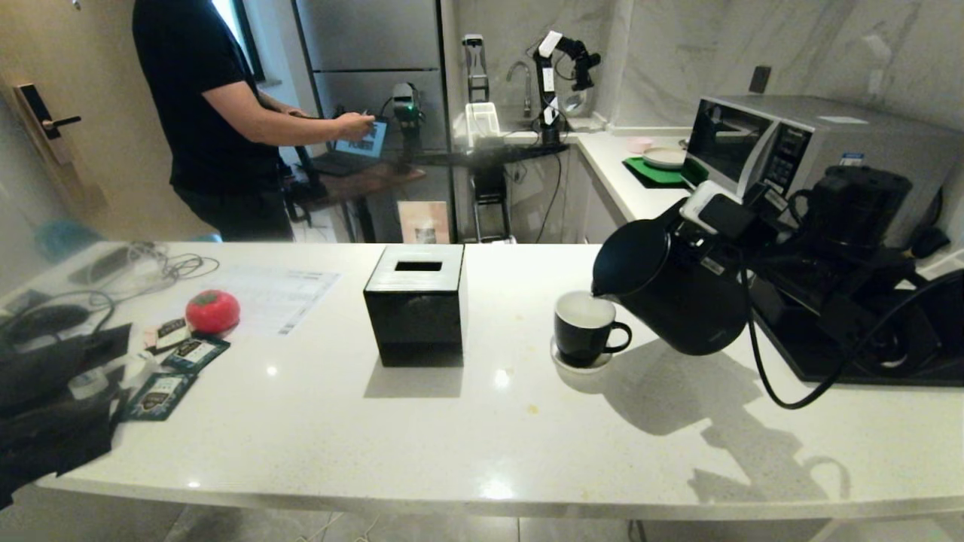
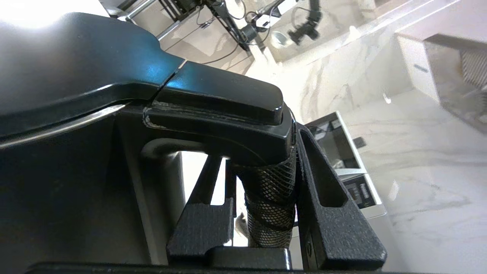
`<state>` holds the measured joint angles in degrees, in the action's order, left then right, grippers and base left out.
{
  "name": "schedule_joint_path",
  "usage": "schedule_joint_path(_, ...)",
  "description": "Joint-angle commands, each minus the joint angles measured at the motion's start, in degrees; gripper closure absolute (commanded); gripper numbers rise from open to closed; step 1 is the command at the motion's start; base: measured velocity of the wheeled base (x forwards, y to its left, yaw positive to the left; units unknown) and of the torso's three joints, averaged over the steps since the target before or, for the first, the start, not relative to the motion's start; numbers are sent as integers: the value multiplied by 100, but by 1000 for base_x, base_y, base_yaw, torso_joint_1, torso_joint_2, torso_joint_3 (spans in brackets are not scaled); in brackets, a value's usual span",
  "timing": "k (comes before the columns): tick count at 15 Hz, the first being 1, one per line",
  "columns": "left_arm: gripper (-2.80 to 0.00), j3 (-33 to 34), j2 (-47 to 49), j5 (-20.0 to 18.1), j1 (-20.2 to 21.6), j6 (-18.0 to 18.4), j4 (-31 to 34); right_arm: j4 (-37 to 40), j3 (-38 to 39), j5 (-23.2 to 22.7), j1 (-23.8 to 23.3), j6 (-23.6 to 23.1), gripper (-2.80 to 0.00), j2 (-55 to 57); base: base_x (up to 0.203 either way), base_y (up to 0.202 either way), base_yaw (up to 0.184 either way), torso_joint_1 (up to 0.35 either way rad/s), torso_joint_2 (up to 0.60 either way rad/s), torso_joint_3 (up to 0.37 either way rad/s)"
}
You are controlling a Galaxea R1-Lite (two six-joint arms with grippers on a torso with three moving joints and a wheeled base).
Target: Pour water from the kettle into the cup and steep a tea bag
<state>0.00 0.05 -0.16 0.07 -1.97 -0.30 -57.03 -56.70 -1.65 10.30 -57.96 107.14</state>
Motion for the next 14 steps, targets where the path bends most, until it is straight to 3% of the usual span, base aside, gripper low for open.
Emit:
schedule_joint_path(1, 0, 0, 4, -2, 2, -5, -5, -45, 1, -2, 2, -75, 0, 8, 0, 0, 0, 0, 0, 0)
schedule_joint_path(14, 0, 0, 4, -2, 2, -5, -5, -45, 70, -2, -2, -128, 0, 8, 0, 0, 0, 0, 0, 0)
